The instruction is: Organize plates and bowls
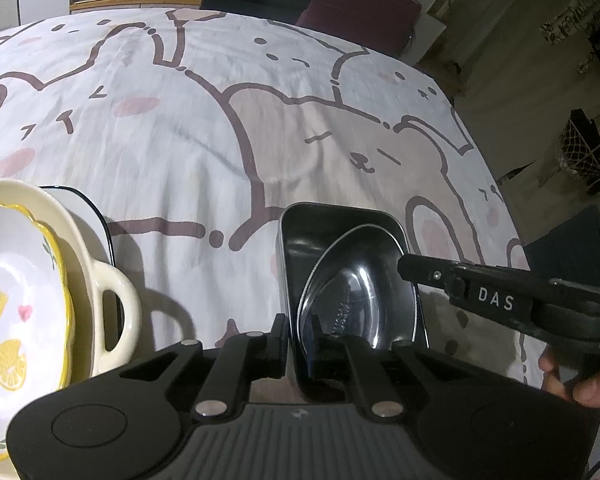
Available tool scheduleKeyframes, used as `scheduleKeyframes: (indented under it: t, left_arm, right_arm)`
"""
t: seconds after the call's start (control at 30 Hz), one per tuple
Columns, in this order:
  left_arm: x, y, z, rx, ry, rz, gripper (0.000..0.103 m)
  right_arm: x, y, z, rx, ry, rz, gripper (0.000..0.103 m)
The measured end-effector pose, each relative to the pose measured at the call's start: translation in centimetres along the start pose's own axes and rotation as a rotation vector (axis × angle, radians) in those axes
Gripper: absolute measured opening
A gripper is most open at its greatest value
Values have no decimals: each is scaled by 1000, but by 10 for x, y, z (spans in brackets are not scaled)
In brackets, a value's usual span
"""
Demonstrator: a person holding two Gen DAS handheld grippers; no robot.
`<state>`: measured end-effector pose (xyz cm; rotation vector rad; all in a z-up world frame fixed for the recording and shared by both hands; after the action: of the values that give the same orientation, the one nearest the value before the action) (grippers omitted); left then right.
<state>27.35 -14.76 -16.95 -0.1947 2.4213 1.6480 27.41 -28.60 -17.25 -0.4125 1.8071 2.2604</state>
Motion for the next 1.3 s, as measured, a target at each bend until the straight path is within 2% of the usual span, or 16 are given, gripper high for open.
scheduleKeyframes:
  t: [0.17, 0.47, 0.63, 0.73, 0.83, 0.9, 0.97, 1.0, 1.07, 1.17, 1.23, 1.3]
  left_arm:
    - [-2, 1, 0, -1, -6, -2, 10]
    - [-3, 4, -3, 23, -17, -10, 20]
    - [-3, 9, -5, 43, -24, -26, 29]
    - [-4, 12, -6, 51, -30, -37, 35]
    - [-6, 18, -7, 53, -47, -59, 43]
    - [-11, 23, -8, 49, -64, -82, 51]
    - [-16, 28, -8, 43, -74, -109, 63]
    - [-20, 29, -8, 42, -79, -120, 65]
    - [-27, 30, -9, 38, -87, -136, 71]
    - [-33, 27, -9, 30, -98, -135, 74]
    - [-35, 24, -9, 14, -110, -123, 73]
    - [-36, 22, -10, 11, -133, -108, 66]
  right_arm:
    - [-3, -3, 0, 6, 0, -3, 3]
    - [-9, -9, -1, 2, -2, 2, 4]
    - [-9, -7, 0, -19, -6, -3, 9]
    - [-9, -2, 0, -32, -10, -17, 22]
    - [-6, 7, -2, -35, -24, -35, 46]
    - [-1, 17, -6, -24, -57, -63, 71]
    - [6, 29, -10, 3, -89, -85, 82]
    - [11, 35, -12, 18, -101, -92, 87]
    - [21, 46, -17, 45, -143, -108, 94]
    - [34, 57, -26, 39, -209, -123, 95]
    - [38, 59, -31, 30, -224, -123, 95]
    - [40, 60, -35, 35, -216, -119, 92]
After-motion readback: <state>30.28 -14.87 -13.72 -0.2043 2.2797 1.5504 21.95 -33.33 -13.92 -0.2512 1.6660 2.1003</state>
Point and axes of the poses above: each gripper's, at about its wrist camera, not at the fingertips, and y roughly against the way its jaws point, z to its left, x to its underside, the point moved 5 cm from there along -y, roughly the way its jaws point, and after that the axes turned 9 degrees about z, right-handed, at the moved point
